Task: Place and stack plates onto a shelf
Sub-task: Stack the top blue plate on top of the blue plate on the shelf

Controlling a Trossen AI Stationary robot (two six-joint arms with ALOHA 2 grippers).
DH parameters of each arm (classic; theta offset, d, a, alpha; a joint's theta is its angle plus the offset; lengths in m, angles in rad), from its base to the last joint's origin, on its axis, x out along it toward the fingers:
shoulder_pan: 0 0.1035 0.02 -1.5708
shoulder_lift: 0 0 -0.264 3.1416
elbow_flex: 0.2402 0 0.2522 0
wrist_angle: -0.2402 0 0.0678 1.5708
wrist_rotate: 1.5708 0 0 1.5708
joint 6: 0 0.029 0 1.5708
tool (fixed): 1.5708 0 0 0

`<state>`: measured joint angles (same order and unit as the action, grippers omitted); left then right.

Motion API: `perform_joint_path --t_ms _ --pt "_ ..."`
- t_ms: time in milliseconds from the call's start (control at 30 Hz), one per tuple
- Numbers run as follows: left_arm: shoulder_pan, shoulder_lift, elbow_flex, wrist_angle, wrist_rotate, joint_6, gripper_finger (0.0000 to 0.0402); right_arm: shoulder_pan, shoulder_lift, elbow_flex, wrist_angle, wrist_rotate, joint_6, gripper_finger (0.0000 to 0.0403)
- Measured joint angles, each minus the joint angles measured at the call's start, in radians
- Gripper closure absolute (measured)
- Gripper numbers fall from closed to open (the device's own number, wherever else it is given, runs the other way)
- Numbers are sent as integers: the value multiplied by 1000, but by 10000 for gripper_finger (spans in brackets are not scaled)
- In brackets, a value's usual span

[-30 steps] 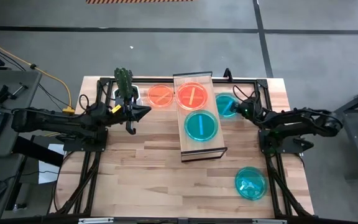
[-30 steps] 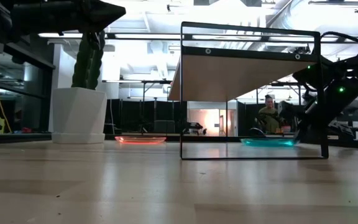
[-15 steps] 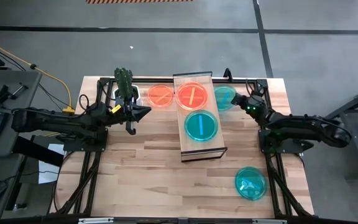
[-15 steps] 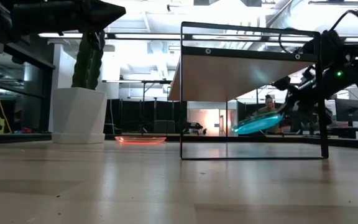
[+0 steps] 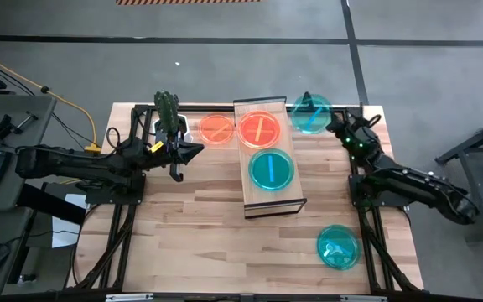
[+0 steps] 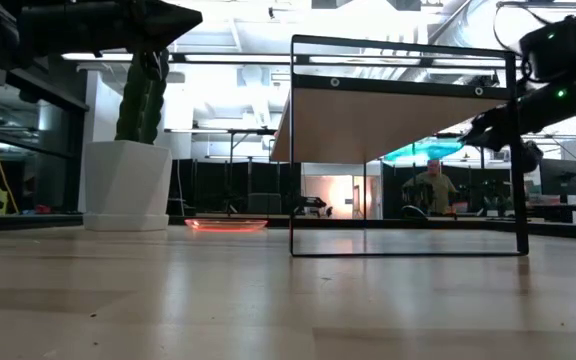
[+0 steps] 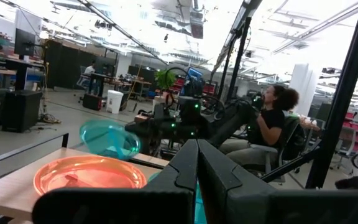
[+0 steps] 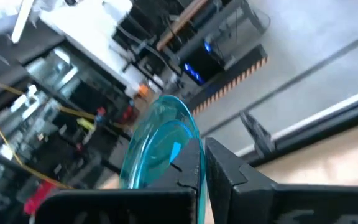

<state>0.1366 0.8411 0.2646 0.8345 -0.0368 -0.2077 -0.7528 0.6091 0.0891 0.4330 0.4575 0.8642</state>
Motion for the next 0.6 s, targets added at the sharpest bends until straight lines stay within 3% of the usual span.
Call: perform_joint_path --t_ms 167,333,600 --pt "0 0 0 0 0 0 401 -13 -75 36 -18 -7 -36 403" --pt "0 0 0 0 0 0 401 14 -86 139 -68 -153 -90 403" --pt "0 0 0 1 0 -1 401 219 -38 317 -292 -282 -186 403"
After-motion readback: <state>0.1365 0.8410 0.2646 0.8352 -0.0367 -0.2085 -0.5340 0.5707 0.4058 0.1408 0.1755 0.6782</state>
